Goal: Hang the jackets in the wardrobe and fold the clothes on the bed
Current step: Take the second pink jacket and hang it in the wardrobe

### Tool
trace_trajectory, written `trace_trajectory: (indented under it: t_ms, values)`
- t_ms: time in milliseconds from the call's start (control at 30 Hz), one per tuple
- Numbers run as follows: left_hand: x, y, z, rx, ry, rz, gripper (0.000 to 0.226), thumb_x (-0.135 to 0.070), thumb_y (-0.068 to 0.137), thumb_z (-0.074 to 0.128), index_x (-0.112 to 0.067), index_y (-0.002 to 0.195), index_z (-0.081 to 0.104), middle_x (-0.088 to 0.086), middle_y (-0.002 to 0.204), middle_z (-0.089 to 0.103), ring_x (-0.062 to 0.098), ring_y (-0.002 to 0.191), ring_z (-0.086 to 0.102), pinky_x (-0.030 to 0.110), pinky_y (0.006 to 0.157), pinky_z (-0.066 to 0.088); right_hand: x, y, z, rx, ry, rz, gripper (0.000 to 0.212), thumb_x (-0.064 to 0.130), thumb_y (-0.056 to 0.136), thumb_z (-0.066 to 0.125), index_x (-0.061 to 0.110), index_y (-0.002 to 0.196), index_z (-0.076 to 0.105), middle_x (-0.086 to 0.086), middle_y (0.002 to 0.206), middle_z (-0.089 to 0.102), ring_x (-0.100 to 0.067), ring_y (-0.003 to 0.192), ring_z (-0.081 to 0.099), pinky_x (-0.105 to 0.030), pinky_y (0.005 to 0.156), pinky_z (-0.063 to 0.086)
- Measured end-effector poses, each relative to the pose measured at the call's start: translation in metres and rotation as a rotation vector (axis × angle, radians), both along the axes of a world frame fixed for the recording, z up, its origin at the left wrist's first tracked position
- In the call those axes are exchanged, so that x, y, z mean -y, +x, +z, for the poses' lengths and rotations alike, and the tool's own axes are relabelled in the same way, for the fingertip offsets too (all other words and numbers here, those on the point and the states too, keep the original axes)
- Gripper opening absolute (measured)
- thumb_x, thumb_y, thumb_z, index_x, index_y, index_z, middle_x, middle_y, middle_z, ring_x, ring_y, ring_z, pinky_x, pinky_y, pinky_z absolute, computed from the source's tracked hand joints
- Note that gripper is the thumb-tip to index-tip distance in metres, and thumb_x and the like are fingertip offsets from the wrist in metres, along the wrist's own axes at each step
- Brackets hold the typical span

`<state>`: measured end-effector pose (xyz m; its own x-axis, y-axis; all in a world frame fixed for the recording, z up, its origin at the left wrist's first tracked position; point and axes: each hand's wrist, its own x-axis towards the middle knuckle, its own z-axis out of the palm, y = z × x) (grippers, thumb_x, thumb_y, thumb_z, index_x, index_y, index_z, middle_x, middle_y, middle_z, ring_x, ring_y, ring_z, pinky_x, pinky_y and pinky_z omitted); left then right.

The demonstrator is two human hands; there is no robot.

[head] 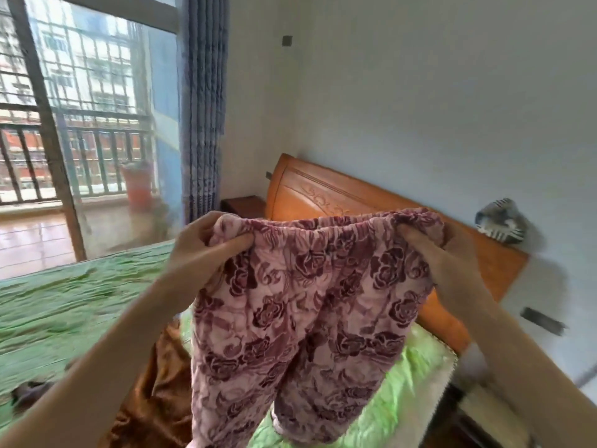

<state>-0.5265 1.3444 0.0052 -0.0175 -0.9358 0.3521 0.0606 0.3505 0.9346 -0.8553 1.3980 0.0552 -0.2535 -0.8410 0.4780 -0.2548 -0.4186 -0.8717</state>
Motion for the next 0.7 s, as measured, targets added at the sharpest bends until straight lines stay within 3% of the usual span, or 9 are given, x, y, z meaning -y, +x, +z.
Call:
trace_trajectory:
  t_ms: [67,133,267,367,433,500,600,700]
  values:
    - [-0.009,-0.020,0.011,-0.071,0.003,-0.108,0.039,-0.024,0.064,0.094,-0.024,0.100,0.077,0.008,0.095,0.080,0.030,0.091,0.078,0.034,0.072,0.065,-0.031,-0.014,0.006,0.004,-0.035,-0.086,0.031,0.033,0.076,0.079,0.015,0.101,0.077,-0.003,0.096,0.081,-0.021,0.092,0.077,-0.030,0.077,0.060]
    - [-0.012,-0.043,0.020,-0.093,-0.007,-0.164,0.045,-0.027,0.061,0.095,-0.024,0.103,0.078,0.010,0.099,0.080,0.032,0.093,0.078,0.039,0.078,0.065,-0.060,-0.029,0.014,0.010,-0.060,-0.174,0.028,0.034,0.077,0.081,0.017,0.098,0.079,-0.006,0.098,0.080,-0.025,0.094,0.076,-0.038,0.085,0.060]
    - [-0.025,-0.096,0.037,-0.163,-0.029,-0.255,0.024,-0.015,0.080,0.085,-0.020,0.103,0.079,0.005,0.091,0.081,0.022,0.083,0.079,0.029,0.069,0.064,-0.118,-0.050,0.031,0.010,-0.082,-0.331,0.013,0.034,0.080,0.081,0.023,0.087,0.082,-0.005,0.094,0.081,-0.023,0.091,0.078,-0.038,0.086,0.062]
    - [-0.043,-0.138,0.045,-0.219,-0.023,-0.363,0.012,-0.014,0.083,0.082,-0.020,0.093,0.079,0.002,0.084,0.081,0.016,0.074,0.077,0.023,0.063,0.060,-0.166,-0.055,0.037,-0.002,-0.111,-0.462,0.022,0.039,0.081,0.081,0.018,0.087,0.082,-0.007,0.091,0.080,-0.021,0.089,0.077,-0.036,0.083,0.061]
    - [-0.056,-0.165,0.045,-0.249,0.001,-0.428,0.006,-0.016,0.084,0.082,-0.020,0.088,0.079,0.002,0.081,0.080,0.015,0.072,0.077,0.024,0.061,0.060,-0.200,-0.056,0.040,-0.079,-0.142,-0.601,0.034,0.042,0.083,0.080,0.009,0.088,0.077,-0.011,0.088,0.079,-0.017,0.085,0.075,-0.036,0.081,0.060]
    - [-0.072,-0.191,0.045,-0.310,0.059,-0.535,0.008,-0.020,0.079,0.087,-0.021,0.083,0.080,0.004,0.081,0.079,0.018,0.071,0.076,0.027,0.063,0.062,-0.236,-0.056,0.045,-0.124,-0.157,-0.696,0.028,0.043,0.084,0.079,0.014,0.086,0.078,-0.008,0.086,0.079,-0.018,0.085,0.076,-0.036,0.082,0.060]
    - [-0.101,-0.221,0.042,-0.389,0.158,-0.735,0.040,-0.036,0.068,0.084,-0.012,0.098,0.076,0.013,0.089,0.078,0.028,0.078,0.076,0.034,0.069,0.063,-0.288,-0.048,0.052,-0.101,-0.182,-0.770,0.020,0.041,0.081,0.079,0.021,0.079,0.078,-0.001,0.083,0.079,-0.020,0.084,0.077,-0.036,0.080,0.060]
    - [-0.139,-0.248,0.044,-0.395,0.156,-0.892,0.023,-0.027,0.082,0.075,-0.010,0.097,0.077,0.016,0.092,0.077,0.033,0.083,0.075,0.038,0.074,0.062,-0.339,-0.038,0.054,-0.113,-0.188,-0.860,0.019,0.035,0.087,0.079,0.018,0.080,0.075,-0.002,0.083,0.078,-0.020,0.083,0.077,-0.037,0.080,0.061]
